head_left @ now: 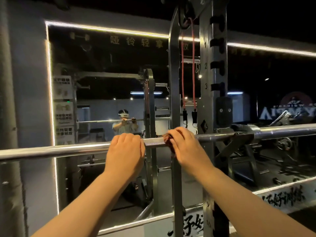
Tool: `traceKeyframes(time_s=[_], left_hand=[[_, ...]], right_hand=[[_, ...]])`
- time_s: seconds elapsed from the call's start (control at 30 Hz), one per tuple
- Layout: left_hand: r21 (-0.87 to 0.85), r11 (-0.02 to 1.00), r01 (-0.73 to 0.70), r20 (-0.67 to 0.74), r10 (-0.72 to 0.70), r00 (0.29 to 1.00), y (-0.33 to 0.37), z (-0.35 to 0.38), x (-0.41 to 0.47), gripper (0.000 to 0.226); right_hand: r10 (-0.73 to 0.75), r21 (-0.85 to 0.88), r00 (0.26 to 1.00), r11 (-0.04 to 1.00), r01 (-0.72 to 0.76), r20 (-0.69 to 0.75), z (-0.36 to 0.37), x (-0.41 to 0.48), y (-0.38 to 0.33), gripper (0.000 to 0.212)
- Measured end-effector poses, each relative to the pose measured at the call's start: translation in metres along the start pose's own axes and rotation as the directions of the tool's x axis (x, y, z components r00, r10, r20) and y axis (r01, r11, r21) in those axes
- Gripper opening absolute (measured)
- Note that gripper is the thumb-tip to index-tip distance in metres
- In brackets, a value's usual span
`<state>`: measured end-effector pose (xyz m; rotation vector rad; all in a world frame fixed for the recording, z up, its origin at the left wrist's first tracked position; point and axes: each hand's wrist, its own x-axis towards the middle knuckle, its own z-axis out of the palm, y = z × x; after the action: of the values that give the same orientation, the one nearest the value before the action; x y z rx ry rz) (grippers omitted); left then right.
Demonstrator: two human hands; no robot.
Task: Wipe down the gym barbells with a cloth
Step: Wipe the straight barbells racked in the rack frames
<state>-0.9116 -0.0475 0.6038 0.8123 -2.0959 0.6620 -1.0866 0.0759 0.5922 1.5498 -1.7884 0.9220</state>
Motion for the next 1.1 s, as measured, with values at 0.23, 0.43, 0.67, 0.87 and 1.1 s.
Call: traceKeyframes(time_s=[0.23, 0.43, 0.67, 0.87, 1.1], left_hand=[[-0.040, 0.999, 0.003, -0.072, -0.006, 0.997, 0.008, 0.010, 0.003, 0.016], [-0.050, 0.999, -0.010, -0.139, 0.003, 0.990, 0.006, 0.020, 0.000, 0.022], [-0.098, 0.995, -0.011, -0.254, -0.014, 0.967, 0.008, 0.023, 0.000, 0.018], [-0.090, 0.996, 0.009, -0.249, -0.031, 0.968, 0.008, 0.028, 0.001, 0.018], [-0.096, 0.995, 0.020, -0.248, -0.044, 0.968, 0.009, 0.028, 0.000, 0.017]], right_hand=[[0.332, 0.038, 0.936, 0.943, -0.330, -0.116, -0.008, 0.025, 0.011, 0.035], [-0.031, 0.011, 0.997, 0.999, 0.032, -0.071, 0.019, -0.002, -0.002, 0.031], [0.316, 0.063, 0.929, 0.949, -0.309, -0.192, -0.014, 0.005, 0.035, 0.054], [0.127, 0.083, 0.970, 0.990, -0.112, -0.207, 0.029, -0.015, 0.002, 0.033], [0.150, -0.040, 0.989, 0.988, -0.150, -0.009, -0.014, 0.031, 0.021, 0.032]])
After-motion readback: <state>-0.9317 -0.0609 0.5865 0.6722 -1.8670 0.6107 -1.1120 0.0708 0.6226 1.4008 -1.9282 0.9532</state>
